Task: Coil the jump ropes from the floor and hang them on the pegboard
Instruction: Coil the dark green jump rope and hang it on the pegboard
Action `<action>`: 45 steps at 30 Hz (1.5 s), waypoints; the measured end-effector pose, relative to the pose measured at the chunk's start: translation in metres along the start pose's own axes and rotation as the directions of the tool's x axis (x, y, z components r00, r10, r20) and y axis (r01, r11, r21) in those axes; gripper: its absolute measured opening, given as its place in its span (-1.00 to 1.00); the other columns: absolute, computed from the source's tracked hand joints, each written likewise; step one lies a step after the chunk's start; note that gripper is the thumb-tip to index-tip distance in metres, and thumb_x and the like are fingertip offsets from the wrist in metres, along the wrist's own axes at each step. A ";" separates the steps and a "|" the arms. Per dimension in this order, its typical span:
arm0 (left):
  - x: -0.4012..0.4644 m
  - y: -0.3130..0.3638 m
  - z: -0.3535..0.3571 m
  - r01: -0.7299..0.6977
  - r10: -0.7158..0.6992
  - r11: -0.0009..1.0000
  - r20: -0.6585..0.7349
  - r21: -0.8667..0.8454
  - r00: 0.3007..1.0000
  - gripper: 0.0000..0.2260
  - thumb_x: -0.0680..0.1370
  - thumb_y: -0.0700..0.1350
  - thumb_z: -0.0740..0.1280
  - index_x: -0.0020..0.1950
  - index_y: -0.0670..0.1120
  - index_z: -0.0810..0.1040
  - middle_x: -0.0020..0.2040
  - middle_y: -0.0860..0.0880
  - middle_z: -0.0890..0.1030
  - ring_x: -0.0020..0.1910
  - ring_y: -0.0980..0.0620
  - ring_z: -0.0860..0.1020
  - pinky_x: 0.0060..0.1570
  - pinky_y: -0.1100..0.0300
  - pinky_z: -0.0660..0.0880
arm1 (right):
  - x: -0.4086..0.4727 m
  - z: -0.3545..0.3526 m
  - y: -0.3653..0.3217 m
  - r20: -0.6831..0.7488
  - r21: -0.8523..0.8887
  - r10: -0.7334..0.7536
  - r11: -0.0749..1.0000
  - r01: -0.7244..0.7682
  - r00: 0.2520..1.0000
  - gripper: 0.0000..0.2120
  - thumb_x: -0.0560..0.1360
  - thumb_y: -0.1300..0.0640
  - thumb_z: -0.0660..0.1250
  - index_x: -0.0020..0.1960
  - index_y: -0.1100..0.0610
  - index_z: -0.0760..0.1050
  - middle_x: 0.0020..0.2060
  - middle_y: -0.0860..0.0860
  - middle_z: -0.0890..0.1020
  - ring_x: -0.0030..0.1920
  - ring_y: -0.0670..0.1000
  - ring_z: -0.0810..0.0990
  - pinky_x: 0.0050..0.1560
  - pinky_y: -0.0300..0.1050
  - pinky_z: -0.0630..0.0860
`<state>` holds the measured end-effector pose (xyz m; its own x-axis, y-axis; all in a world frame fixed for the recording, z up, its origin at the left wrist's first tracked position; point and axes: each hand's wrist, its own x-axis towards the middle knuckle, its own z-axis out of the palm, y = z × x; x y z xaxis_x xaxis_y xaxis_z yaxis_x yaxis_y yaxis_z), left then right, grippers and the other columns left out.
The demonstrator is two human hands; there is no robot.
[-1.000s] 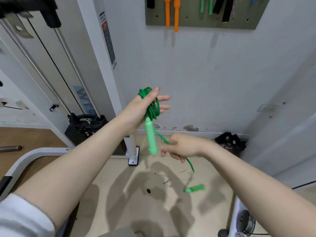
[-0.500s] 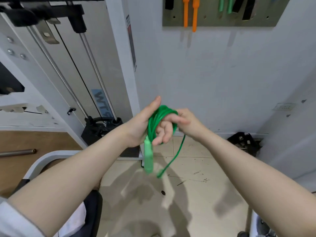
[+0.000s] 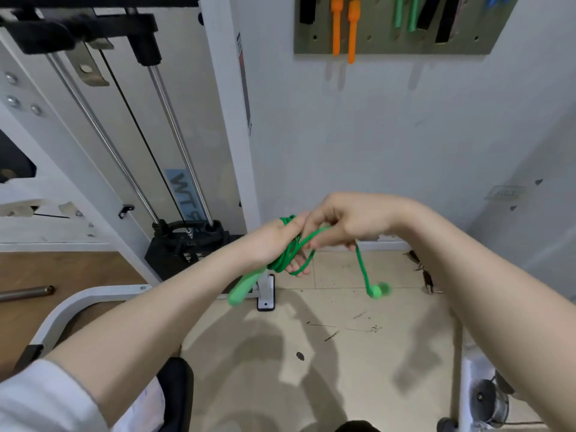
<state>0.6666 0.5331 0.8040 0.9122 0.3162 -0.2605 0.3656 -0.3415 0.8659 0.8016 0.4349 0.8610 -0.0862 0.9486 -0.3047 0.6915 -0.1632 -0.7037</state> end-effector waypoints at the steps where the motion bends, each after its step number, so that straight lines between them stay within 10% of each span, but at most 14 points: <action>1: -0.004 0.000 0.004 0.020 -0.014 0.996 0.072 -0.090 0.997 -0.43 0.57 0.23 -0.13 -0.13 -0.14 0.49 -0.47 -0.08 0.59 -0.52 0.04 0.52 -0.41 0.28 0.47 | 0.000 -0.007 0.002 -0.108 0.043 -0.010 0.999 0.014 0.994 -0.94 0.48 0.24 0.35 -0.11 0.23 0.59 -0.53 -0.04 0.44 -0.55 -0.18 0.35 -0.50 -0.31 0.36; 6: -0.004 0.000 -0.004 -0.024 0.128 0.930 0.263 -0.366 0.956 -0.12 0.39 0.48 -0.11 0.14 -0.24 0.53 -0.58 -0.03 0.44 -0.56 0.02 0.39 -0.38 0.18 0.36 | 0.014 -0.011 0.018 -0.466 0.281 -0.003 0.948 0.151 0.885 -0.82 0.44 0.26 0.39 -0.30 0.13 0.45 -0.63 -0.11 0.41 -0.54 -0.15 0.34 -0.48 -0.32 0.31; 11: -0.009 -0.002 -0.013 -0.144 0.373 0.751 0.234 -0.645 0.898 -0.60 0.32 0.19 0.46 -0.16 -0.15 0.62 -0.66 0.08 0.33 -0.65 0.11 0.34 -0.51 0.32 0.29 | 0.031 0.019 0.024 -0.531 0.442 0.020 0.859 0.257 0.847 -0.79 0.54 0.24 0.26 -0.27 0.11 0.42 -0.62 -0.15 0.42 -0.55 -0.19 0.32 -0.48 -0.31 0.26; 17: -0.008 -0.013 -0.033 -0.145 0.309 0.578 0.051 -0.803 0.950 -0.74 0.23 0.00 0.53 -0.43 -0.08 0.49 -0.73 0.10 0.25 -0.69 0.14 0.30 -0.57 0.34 0.29 | 0.030 0.056 0.032 -0.311 0.644 0.151 0.760 0.091 0.938 -0.61 0.65 0.00 -0.05 -0.16 0.05 0.47 -0.41 -0.17 0.60 -0.61 -0.16 0.13 -0.57 -0.32 0.10; 23: 0.002 -0.009 -0.019 -0.206 0.246 0.470 -0.097 -0.858 0.964 -0.80 0.30 -0.06 0.40 -0.47 -0.11 0.52 -0.74 0.09 0.26 -0.70 0.14 0.28 -0.57 0.34 0.24 | 0.027 0.062 0.030 -0.157 0.780 0.130 0.624 0.042 0.979 -0.68 0.46 -0.20 0.10 0.01 -0.02 0.46 0.04 0.05 0.57 -0.60 -0.16 0.07 -0.51 -0.29 -0.02; 27: 0.019 0.003 0.000 -0.272 -0.024 0.347 -0.299 -0.897 0.954 -0.72 0.58 -0.12 0.13 -0.14 -0.18 0.60 -0.65 0.07 0.31 -0.59 0.14 0.35 -0.47 0.34 0.38 | 0.030 0.063 0.031 -0.173 0.737 0.204 0.676 -0.012 0.964 -0.74 0.59 -0.15 0.04 0.05 -0.04 0.41 -0.13 0.10 0.58 -0.60 -0.15 0.08 -0.56 -0.30 0.03; 32: 0.029 -0.004 0.014 -0.218 -0.020 0.664 -0.308 -0.715 0.951 -0.78 0.60 -0.21 0.19 0.23 -0.22 0.44 -0.20 -0.05 0.67 -0.21 0.12 0.63 -0.12 0.36 0.55 | 0.022 0.063 0.040 -0.133 0.534 0.365 0.809 -0.244 0.921 -0.71 0.62 0.00 0.07 0.17 0.18 0.37 -0.11 0.13 0.56 -0.60 -0.11 0.23 -0.53 -0.23 0.22; 35: 0.030 -0.006 0.025 -0.153 0.029 0.891 -0.282 -0.427 0.959 -0.69 0.58 -0.22 0.24 0.31 -0.24 0.43 0.21 0.00 0.52 0.12 0.15 0.52 0.05 0.48 0.45 | 0.014 0.060 0.034 -0.088 0.031 0.332 0.943 -0.330 0.939 -0.80 0.56 0.11 0.15 0.10 0.21 0.38 -0.17 0.08 0.57 -0.48 0.02 0.43 -0.39 -0.15 0.39; 39: 0.035 -0.011 0.022 -0.095 -0.043 0.886 -0.285 -0.454 0.957 -0.58 0.59 -0.13 0.22 0.42 -0.23 0.28 0.29 -0.11 0.48 0.10 0.09 0.54 0.03 0.38 0.50 | 0.002 0.059 0.022 -0.065 -0.522 0.251 0.817 -0.247 0.966 -0.83 0.45 0.25 0.24 0.04 0.20 0.39 -0.16 0.12 0.51 -0.19 0.13 0.47 -0.25 -0.10 0.40; 41: 0.033 -0.013 0.018 -0.081 -0.076 0.854 -0.277 -0.515 0.958 -0.59 0.60 -0.11 0.20 0.41 -0.21 0.25 0.16 -0.14 0.56 -0.07 0.15 0.60 0.00 0.33 0.54 | -0.006 0.055 0.017 -0.089 -0.474 0.175 0.858 -0.196 0.980 -0.73 0.45 0.27 0.24 0.15 0.15 0.36 -0.13 0.03 0.46 -0.25 0.10 0.49 -0.24 -0.10 0.43; 45: 0.026 -0.017 0.005 -0.085 -0.023 0.935 -0.296 -0.345 0.955 -0.58 0.59 -0.07 0.22 0.42 -0.16 0.32 0.33 0.01 0.45 0.20 0.25 0.43 0.20 0.38 0.31 | -0.020 0.042 0.017 -0.116 0.190 0.066 0.981 -0.043 0.991 -0.67 0.45 0.40 0.29 0.03 0.01 0.40 0.17 0.05 0.45 -0.35 -0.07 0.57 -0.23 -0.18 0.54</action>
<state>0.6846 0.5427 0.7808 0.8078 0.5721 -0.1420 0.2011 -0.0410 0.9787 0.7850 0.4017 0.8277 0.0433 0.9609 -0.2735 0.5459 -0.2520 -0.7991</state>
